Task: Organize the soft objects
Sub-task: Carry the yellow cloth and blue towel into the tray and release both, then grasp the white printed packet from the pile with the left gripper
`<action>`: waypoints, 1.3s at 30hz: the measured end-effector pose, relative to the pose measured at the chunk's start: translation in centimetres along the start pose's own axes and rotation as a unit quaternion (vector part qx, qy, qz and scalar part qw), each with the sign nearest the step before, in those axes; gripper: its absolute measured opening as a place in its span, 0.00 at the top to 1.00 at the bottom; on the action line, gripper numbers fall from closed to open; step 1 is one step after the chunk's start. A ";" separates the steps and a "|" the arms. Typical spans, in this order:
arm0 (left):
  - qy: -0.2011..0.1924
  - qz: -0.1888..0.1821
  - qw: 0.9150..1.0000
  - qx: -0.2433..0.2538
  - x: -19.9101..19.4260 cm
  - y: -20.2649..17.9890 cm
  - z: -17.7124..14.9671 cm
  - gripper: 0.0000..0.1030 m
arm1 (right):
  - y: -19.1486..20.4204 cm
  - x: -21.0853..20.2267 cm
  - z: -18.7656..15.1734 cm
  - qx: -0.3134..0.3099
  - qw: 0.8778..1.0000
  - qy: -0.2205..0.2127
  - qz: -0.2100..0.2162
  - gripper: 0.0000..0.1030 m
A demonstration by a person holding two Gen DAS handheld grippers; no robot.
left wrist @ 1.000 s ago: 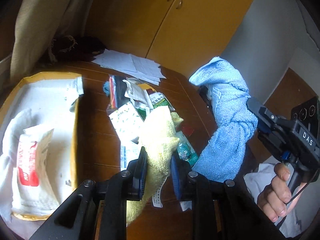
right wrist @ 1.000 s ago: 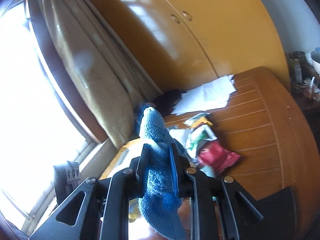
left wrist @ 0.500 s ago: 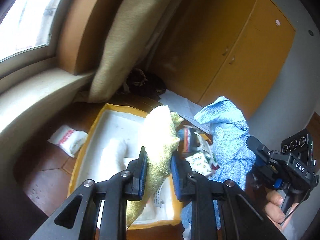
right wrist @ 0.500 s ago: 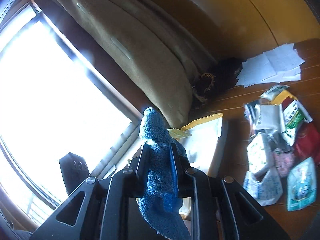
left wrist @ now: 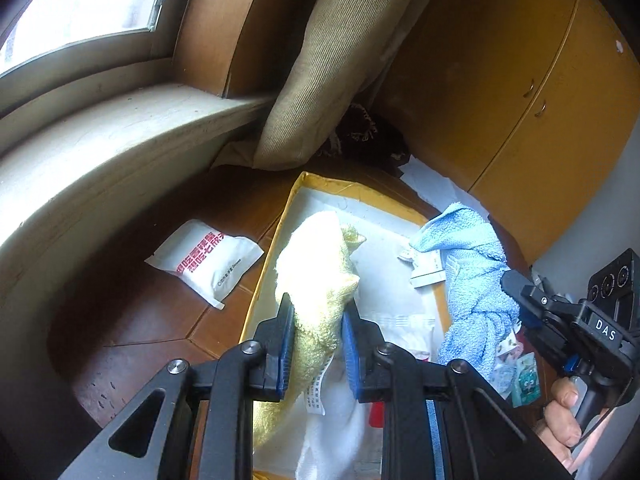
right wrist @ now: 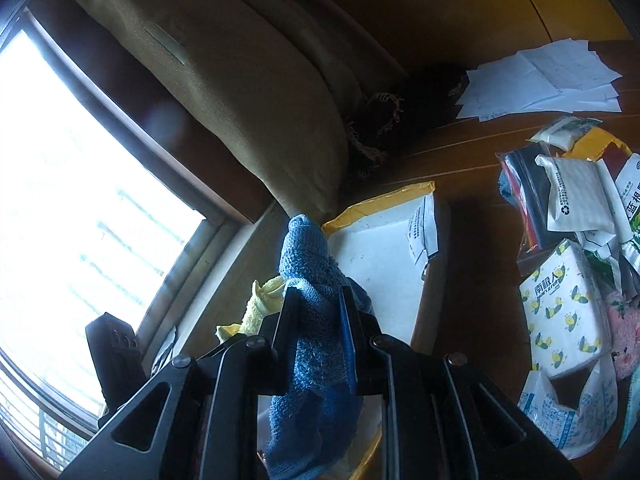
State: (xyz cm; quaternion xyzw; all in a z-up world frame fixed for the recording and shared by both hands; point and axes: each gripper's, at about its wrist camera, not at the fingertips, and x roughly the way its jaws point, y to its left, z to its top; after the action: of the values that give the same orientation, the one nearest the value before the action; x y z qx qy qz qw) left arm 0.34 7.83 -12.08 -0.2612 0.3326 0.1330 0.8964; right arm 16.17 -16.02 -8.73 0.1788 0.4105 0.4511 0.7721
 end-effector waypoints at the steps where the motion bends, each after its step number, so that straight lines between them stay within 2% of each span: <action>1: 0.005 0.006 1.000 0.000 0.4 0.1 -0.2 0.79 | -0.1 0.4 -0.1 -0.002 1.000 0.002 -0.006 0.82; 5: 0.006 0.032 0.999 0.013 1.1 -0.2 -0.7 0.79 | -0.4 1.6 -0.9 -0.015 0.999 0.012 -0.030 0.81; 10: 0.014 0.040 0.999 0.012 1.4 -0.1 -1.2 0.75 | -0.9 2.9 -1.7 -0.011 0.999 0.032 -0.041 0.77; 12: 0.020 0.047 0.999 0.016 1.6 -0.2 -1.4 0.66 | -0.8 2.8 -1.9 -0.015 0.998 0.028 -0.050 0.75; 14: 0.024 0.047 0.998 0.024 1.6 -0.5 -1.6 0.54 | -0.8 2.4 -2.0 -0.018 0.998 0.023 -0.048 0.67; 15: 0.016 0.049 0.998 0.028 1.2 -0.8 -1.7 0.49 | -0.8 2.1 -2.0 -0.017 0.999 0.017 -0.042 0.64; 17: -0.006 0.053 0.998 0.033 0.2 -1.3 -1.9 0.34 | -0.8 1.2 -2.0 -0.019 0.999 0.003 -0.035 0.47; 18: -0.017 0.061 0.997 0.034 -0.4 -1.6 -2.0 0.29 | -0.8 0.6 -2.1 -0.021 0.999 -0.002 -0.030 0.46; 19: -0.031 0.065 0.997 0.039 -0.9 -2.1 -2.1 0.25 | -0.8 0.0 -2.3 -0.023 0.999 -0.007 -0.024 0.46; 21: -0.048 0.066 0.995 0.055 -1.9 -3.3 -2.3 0.25 | -0.7 -1.4 -2.8 -0.027 0.999 -0.015 -0.011 0.45; 24: -0.058 0.032 0.995 0.073 -3.0 -5.5 -2.8 0.25 | -0.5 -3.7 -3.9 -0.037 0.999 -0.026 0.004 0.39; 26: -0.055 -0.005 0.995 0.084 -3.4 -7.4 -3.2 0.24 | -0.8 -5.3 -4.5 -0.039 0.999 -0.032 0.000 0.37; 31: -0.023 -0.091 0.989 0.115 -3.1 -12.0 -4.7 0.22 | -3.4 -9.4 -5.3 -0.013 0.999 -0.042 -0.018 0.37; 35: -0.001 -0.101 0.985 0.139 -2.2 -15.1 -5.8 0.22 | -5.7 -12.7 -5.6 -0.012 0.996 -0.057 -0.070 0.31; 39: 0.034 -0.114 0.981 0.155 -0.9 -17.4 -6.9 0.22 | -8.4 -15.3 -5.8 -0.001 0.989 -0.072 -0.128 0.31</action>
State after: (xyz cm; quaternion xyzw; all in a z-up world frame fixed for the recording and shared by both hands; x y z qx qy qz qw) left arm 3.21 -10.46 -9.35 -0.1598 0.3472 -0.0316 0.9235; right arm 12.27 -33.85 -10.41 0.1557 0.3724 0.3348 0.8515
